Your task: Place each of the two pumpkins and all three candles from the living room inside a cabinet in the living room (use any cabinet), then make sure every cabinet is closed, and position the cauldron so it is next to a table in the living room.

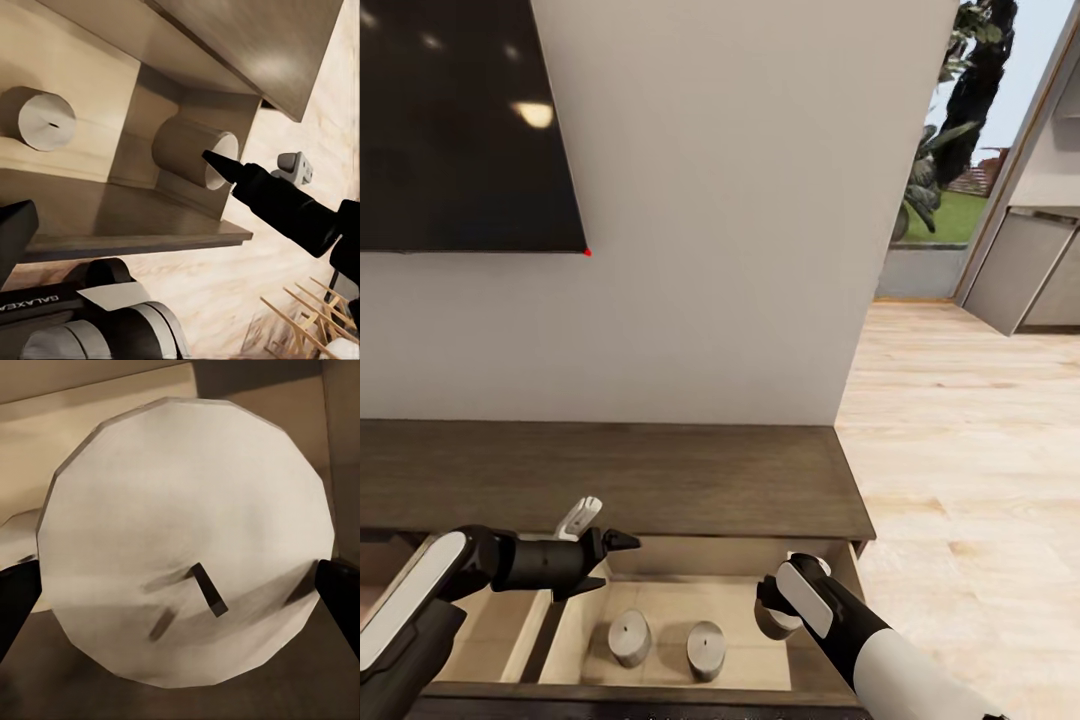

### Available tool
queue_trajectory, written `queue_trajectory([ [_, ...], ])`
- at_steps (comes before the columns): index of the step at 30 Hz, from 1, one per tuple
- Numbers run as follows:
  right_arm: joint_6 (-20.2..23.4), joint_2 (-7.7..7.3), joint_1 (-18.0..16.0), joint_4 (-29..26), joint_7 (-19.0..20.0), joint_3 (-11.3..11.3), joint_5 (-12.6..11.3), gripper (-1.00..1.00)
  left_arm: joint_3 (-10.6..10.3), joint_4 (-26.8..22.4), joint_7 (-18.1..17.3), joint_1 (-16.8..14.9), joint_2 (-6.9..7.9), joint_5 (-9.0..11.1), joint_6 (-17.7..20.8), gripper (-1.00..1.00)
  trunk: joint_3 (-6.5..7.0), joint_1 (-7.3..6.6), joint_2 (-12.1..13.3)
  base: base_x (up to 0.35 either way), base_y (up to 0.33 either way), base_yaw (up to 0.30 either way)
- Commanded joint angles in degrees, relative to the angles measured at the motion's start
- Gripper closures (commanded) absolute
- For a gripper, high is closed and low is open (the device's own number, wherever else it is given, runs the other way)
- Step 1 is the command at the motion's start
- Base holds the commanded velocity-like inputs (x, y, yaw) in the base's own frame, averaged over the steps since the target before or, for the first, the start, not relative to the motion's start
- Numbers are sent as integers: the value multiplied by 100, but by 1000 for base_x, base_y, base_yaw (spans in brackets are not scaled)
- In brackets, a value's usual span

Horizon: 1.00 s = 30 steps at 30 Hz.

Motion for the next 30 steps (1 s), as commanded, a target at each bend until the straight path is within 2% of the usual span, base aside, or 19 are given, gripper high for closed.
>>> queue_trajectory([
  [1, 7, -5, -5, -8, -42, 27, -40, 100, -8, -4, 60, -1, 5, 156, -3, -100, -23, 22, -44, 0, 0, 0],
  [8, 3, 0, -6, -10, -36, 34, -35, 100, -17, -22, 56, 11, 7, 825, 4, -100, -149, 176, -325, 0, 0, 0],
  [15, -4, -5, -6, -16, -35, 36, -34, 100, -6, -57, -23, 25, 19, 1718, 47, -100, -275, 329, -606, 0, 0, 0],
  [16, -6, -6, -7, -16, -35, 36, -34, 100, -6, -57, -99, 25, 46, 1760, 51, -100, -293, 351, -646, 0, 0, 0],
  [17, -8, -4, -6, -16, -35, 36, -34, 100, -8, -57, -235, 26, 132, 1797, 50, -100, -311, 373, -686, 0, 0, 0],
  [21, -10, -1, -4, -17, -35, 40, -34, 100, -13, -54, -529, 26, 339, 1828, 49, -100, -383, 461, -846, 0, 0, 0],
  [30, -11, 0, -4, -17, -35, 44, -34, 100, -22, -54, -615, 26, 389, 1839, 50, -100, -544, 659, -1207, 0, 0, 0],
])
